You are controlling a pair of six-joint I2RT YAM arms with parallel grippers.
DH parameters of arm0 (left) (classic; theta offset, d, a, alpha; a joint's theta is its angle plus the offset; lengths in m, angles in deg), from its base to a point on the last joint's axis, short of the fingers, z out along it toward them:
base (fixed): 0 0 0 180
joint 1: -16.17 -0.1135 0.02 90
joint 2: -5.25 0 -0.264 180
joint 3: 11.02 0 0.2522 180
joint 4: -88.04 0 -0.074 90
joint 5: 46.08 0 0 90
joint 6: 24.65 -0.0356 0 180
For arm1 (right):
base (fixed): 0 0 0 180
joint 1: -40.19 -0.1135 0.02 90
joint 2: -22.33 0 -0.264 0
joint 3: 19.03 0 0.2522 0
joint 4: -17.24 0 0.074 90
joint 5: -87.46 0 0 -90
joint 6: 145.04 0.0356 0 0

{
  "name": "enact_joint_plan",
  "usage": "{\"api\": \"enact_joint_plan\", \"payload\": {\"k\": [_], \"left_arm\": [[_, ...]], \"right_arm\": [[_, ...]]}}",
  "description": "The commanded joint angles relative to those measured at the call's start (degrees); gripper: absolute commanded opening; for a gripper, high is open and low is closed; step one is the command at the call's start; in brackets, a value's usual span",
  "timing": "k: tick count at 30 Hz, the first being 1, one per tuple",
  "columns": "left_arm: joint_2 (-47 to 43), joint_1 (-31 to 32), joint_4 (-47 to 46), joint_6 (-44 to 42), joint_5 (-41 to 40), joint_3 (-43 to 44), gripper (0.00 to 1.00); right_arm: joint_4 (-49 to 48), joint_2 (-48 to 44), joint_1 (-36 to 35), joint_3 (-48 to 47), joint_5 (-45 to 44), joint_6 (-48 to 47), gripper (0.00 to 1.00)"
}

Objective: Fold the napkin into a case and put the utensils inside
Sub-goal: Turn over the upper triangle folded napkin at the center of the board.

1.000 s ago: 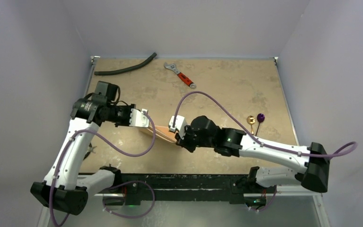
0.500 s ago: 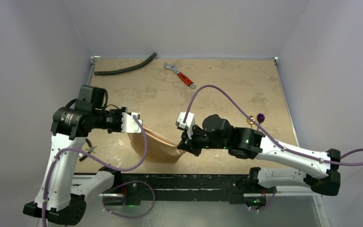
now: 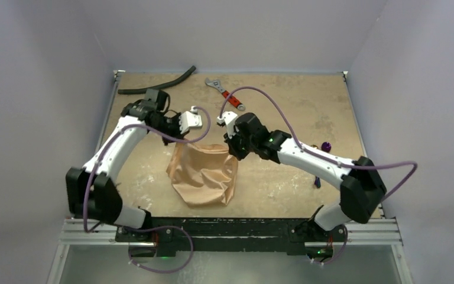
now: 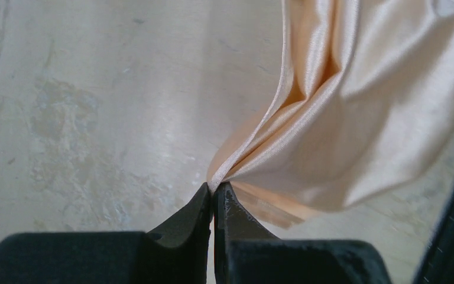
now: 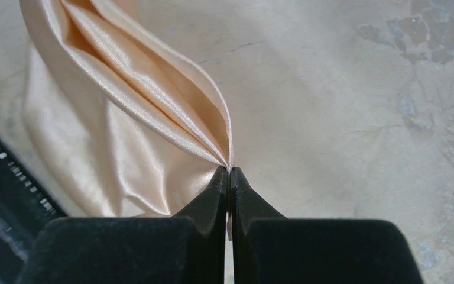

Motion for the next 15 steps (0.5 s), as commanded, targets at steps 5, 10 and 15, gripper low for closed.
{"api": "enact_joint_plan", "payload": {"k": [5,10,15], "left_arm": [[19.5,0.6,-19.6,18.7,-9.4,13.3,0.00],[16.0,0.6,-17.7,16.5,-6.6,14.9,0.00],[7.2,0.7,-10.6,12.9,-5.4,16.8,0.00]], "right_arm": [[-9.6,8.9,9.3,-6.8,5.3,-6.3,0.00],[-8.7,5.6,9.4,-8.3,9.7,-8.3,0.00],[-5.6,-1.9,8.8,-8.6,10.7,-7.8,0.00]]}}
